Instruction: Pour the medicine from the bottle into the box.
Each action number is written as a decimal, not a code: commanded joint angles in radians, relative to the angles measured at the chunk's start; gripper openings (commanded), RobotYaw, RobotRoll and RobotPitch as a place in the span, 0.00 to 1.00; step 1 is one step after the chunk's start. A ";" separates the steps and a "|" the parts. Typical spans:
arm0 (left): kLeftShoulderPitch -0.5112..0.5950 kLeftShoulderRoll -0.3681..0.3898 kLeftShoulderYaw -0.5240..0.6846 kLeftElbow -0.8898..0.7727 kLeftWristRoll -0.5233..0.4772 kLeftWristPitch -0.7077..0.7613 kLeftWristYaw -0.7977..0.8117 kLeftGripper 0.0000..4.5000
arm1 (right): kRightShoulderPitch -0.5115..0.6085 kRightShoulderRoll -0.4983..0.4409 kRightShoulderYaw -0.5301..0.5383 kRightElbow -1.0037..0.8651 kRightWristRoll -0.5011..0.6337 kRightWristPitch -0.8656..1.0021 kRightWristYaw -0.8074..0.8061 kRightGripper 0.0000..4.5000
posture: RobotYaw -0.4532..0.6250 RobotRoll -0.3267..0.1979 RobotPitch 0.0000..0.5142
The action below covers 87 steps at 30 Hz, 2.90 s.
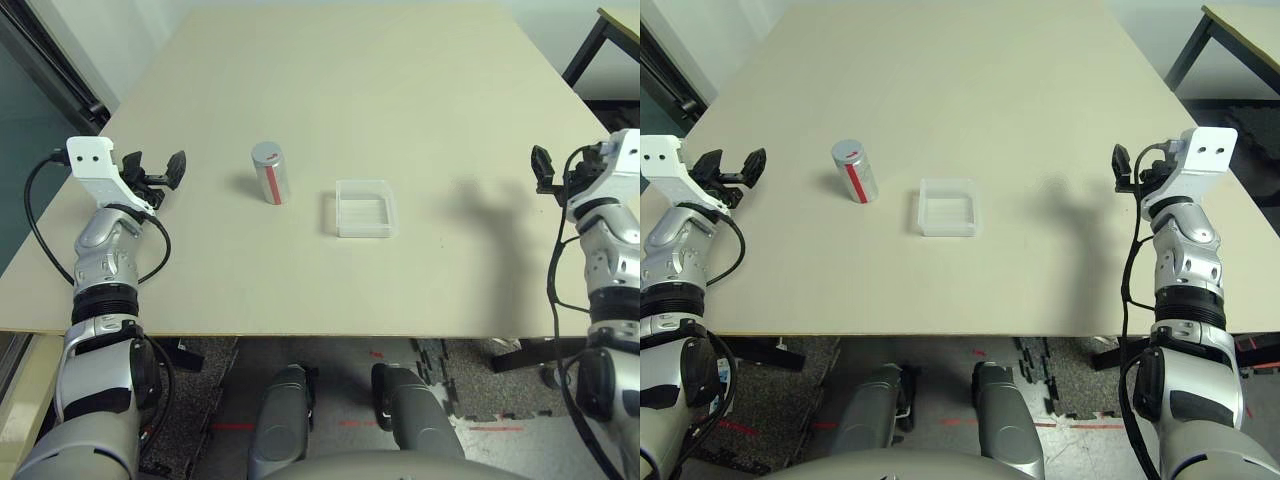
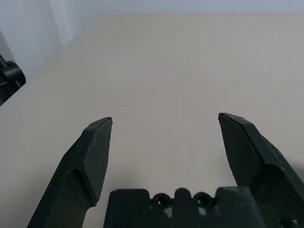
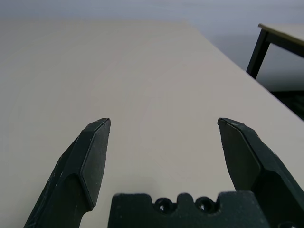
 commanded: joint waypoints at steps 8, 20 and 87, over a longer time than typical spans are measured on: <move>-0.069 0.000 -0.036 0.062 0.015 0.001 -0.027 1.00 | 0.033 -0.049 -0.037 -0.068 0.023 0.044 0.021 1.00 | 0.45 0.62 0.32; -0.071 0.111 -0.044 -0.204 -0.081 0.263 -0.260 1.00 | -0.010 -0.156 0.058 -0.189 0.110 0.287 0.373 1.00 | 0.47 0.62 0.26; -0.190 -0.060 -0.306 0.140 0.111 0.081 -0.430 1.00 | 0.053 -0.097 0.226 -0.597 0.222 0.655 0.527 1.00 | 0.38 0.62 0.23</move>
